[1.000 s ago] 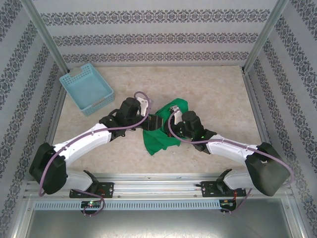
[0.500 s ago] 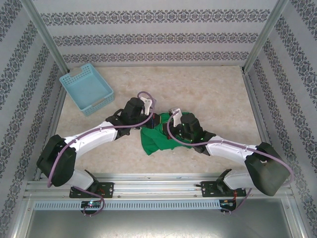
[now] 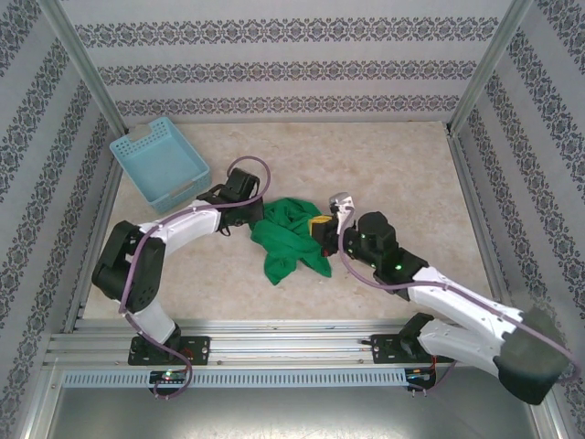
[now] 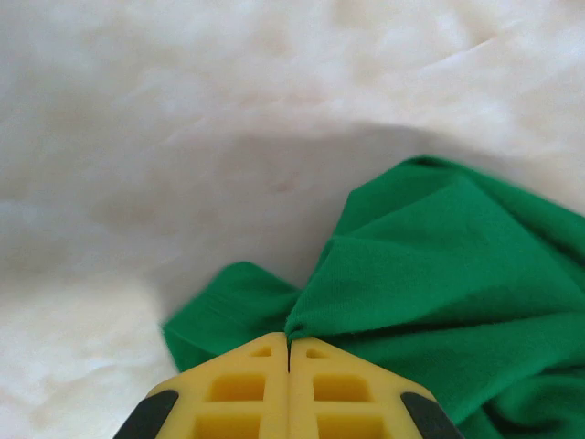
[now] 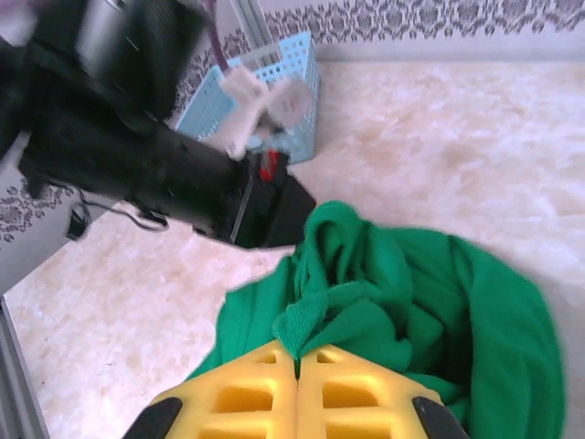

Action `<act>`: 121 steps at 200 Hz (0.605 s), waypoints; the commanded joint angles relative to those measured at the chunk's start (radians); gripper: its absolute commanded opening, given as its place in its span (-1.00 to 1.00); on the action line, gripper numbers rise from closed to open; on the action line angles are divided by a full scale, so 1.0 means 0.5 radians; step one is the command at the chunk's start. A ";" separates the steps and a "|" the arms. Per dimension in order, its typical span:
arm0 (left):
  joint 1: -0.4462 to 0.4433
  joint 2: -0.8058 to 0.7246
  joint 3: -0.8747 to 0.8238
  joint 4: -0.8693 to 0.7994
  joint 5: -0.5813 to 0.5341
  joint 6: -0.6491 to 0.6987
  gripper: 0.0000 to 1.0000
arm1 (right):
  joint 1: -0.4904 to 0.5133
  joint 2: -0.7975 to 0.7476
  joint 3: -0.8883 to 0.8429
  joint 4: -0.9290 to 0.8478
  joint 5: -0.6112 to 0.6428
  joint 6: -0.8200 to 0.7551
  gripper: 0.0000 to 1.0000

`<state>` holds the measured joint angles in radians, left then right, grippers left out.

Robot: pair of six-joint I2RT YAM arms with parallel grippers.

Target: Fold the inside-out t-shirt

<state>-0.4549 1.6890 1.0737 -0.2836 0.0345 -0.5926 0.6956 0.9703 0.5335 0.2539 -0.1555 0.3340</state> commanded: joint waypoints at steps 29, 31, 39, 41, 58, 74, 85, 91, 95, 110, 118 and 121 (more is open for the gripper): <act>0.063 0.105 0.042 -0.337 -0.265 -0.026 -1.00 | -0.139 -0.341 -0.175 -0.200 0.117 0.006 -1.00; 0.063 0.109 0.043 -0.342 -0.268 -0.023 -1.00 | -0.148 -0.344 -0.186 -0.198 0.117 0.015 -1.00; 0.065 0.122 0.044 -0.366 -0.264 -0.020 -1.00 | -0.179 -0.344 -0.225 -0.198 0.135 0.056 -1.00; 0.064 0.123 0.043 -0.369 -0.262 -0.020 -1.00 | -0.186 -0.343 -0.233 -0.200 0.139 0.067 -1.00; 0.047 0.058 0.004 -0.339 -0.162 0.003 -1.00 | -0.219 -0.294 -0.304 -0.168 0.128 0.133 -1.00; -0.045 -0.076 -0.005 -0.333 -0.114 0.033 -0.91 | -0.217 -0.221 -0.361 -0.093 0.081 0.185 -1.00; -0.144 -0.163 0.039 -0.373 -0.143 0.059 -0.64 | -0.198 -0.168 -0.367 -0.053 0.070 0.204 -1.00; -0.198 -0.200 0.074 -0.401 -0.152 0.070 -0.51 | -0.183 -0.147 -0.366 -0.042 0.070 0.207 -1.00; -0.238 -0.217 0.103 -0.422 -0.149 0.077 -0.43 | -0.170 -0.132 -0.367 -0.032 0.072 0.208 -1.00; -0.366 -0.228 0.255 -0.541 -0.120 0.047 -0.24 | -0.124 -0.098 -0.367 -0.011 0.081 0.197 -1.00; -0.416 -0.205 0.350 -0.611 -0.058 -0.004 -0.21 | -0.103 -0.091 -0.367 0.000 0.078 0.184 -1.00; -0.433 -0.194 0.375 -0.619 -0.018 -0.016 -0.19 | -0.097 -0.087 -0.367 0.006 0.078 0.180 -1.00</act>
<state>-0.5884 1.6142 1.1313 -0.4866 -0.0303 -0.5774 0.6147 0.9173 0.3534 0.1848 -0.1127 0.4152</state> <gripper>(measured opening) 0.375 0.060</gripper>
